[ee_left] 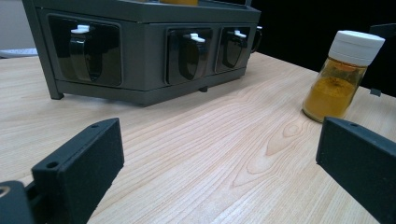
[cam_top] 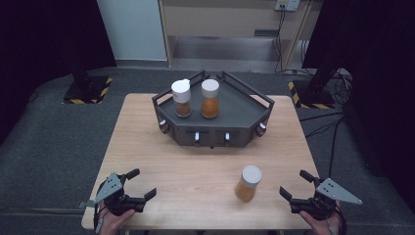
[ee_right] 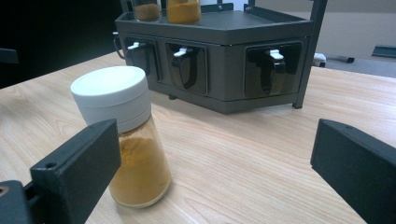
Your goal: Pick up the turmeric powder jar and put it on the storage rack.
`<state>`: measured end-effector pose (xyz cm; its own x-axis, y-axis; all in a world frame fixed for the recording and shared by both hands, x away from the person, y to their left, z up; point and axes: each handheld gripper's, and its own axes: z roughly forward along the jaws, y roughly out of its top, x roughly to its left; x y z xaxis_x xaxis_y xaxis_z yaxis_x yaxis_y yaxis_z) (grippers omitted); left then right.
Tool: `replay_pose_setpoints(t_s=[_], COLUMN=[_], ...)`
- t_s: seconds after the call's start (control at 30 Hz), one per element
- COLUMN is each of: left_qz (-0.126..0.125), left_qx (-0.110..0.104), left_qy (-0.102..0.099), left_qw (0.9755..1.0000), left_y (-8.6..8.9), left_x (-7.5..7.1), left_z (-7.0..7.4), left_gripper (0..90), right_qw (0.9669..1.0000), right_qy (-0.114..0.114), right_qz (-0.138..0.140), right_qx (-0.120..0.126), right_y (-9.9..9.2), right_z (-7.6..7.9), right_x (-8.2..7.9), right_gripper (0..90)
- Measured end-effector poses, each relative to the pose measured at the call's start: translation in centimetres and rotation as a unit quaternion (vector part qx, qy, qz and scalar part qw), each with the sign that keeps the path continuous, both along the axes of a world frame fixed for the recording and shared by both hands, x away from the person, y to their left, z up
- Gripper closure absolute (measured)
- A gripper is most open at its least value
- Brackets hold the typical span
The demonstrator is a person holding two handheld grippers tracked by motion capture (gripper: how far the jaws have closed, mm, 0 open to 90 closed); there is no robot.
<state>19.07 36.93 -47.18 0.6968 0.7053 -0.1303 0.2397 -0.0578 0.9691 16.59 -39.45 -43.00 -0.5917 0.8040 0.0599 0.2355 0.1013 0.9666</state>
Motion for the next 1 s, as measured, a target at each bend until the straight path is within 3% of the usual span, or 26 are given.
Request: replay_pose_setpoints(t_s=[1.0], left_qz=[0.001], left_qx=[0.002], left_qy=[0.002], left_qw=[1.0], left_y=[-0.05], left_x=[0.05], left_z=[0.02], left_gripper=[0.0], right_qw=[0.9999], right_qy=[-0.006], right_qz=[0.005], right_qx=[0.009], right_y=[-0.39], right_z=[0.7], right_x=[-0.45], right_gripper=[0.5])
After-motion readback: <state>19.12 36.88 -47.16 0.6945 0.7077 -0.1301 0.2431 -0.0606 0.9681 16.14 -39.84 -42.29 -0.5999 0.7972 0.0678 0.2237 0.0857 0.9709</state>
